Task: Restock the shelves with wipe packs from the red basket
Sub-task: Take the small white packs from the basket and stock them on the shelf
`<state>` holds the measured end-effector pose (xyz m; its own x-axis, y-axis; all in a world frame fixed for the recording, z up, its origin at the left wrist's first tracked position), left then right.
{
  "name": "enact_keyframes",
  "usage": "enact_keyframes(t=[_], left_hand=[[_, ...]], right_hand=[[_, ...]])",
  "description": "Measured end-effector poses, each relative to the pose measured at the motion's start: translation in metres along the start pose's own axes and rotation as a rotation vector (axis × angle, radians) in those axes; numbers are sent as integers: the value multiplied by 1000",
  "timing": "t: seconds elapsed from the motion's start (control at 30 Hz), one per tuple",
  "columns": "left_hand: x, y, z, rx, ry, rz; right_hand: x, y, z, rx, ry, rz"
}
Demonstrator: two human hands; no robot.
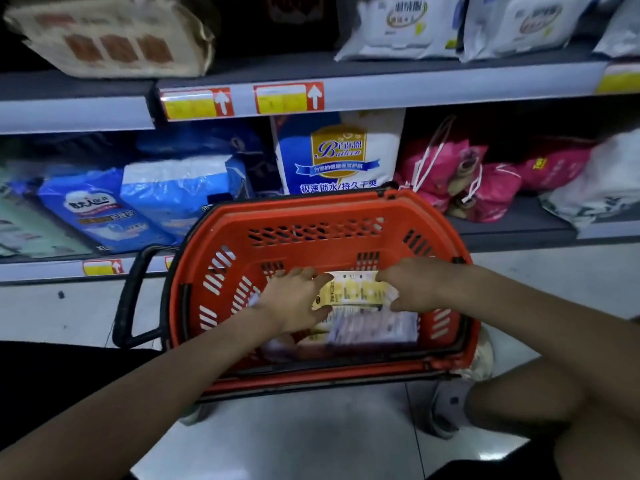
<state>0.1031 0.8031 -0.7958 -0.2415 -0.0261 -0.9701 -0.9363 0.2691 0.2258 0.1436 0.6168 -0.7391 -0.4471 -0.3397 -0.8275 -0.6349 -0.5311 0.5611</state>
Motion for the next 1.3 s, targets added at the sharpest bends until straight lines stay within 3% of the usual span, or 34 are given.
enact_keyframes(t=[0.37,0.57,0.7,1.0,1.3], left_hand=[[76,-68,-74,201,252,396],[103,-82,-91,237,196,482],[113,-86,-95,224,278,514],[101,-84,-94,162,436,466],[40,-67,-30,-58,799,249]], right_hand=[[45,4,-25,42,43,44],[55,11,-27,36,30,43],[52,10,-31,42,6,14],[48,9,-28,83,2,80],[38,9,-23,84,1,53]])
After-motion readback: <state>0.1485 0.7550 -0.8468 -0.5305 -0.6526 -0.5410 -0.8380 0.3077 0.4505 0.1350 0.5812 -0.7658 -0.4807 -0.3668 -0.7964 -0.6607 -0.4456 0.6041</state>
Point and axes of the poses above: each hand's wrist, its own y-axis away from the middle knuckle, its own x-axis out of the palm, z = x × y, the point moved 6 cm from there along -y, towards the middle knuckle, and after that the axes turned 7 degrees about -z, right-handed, at the moved point
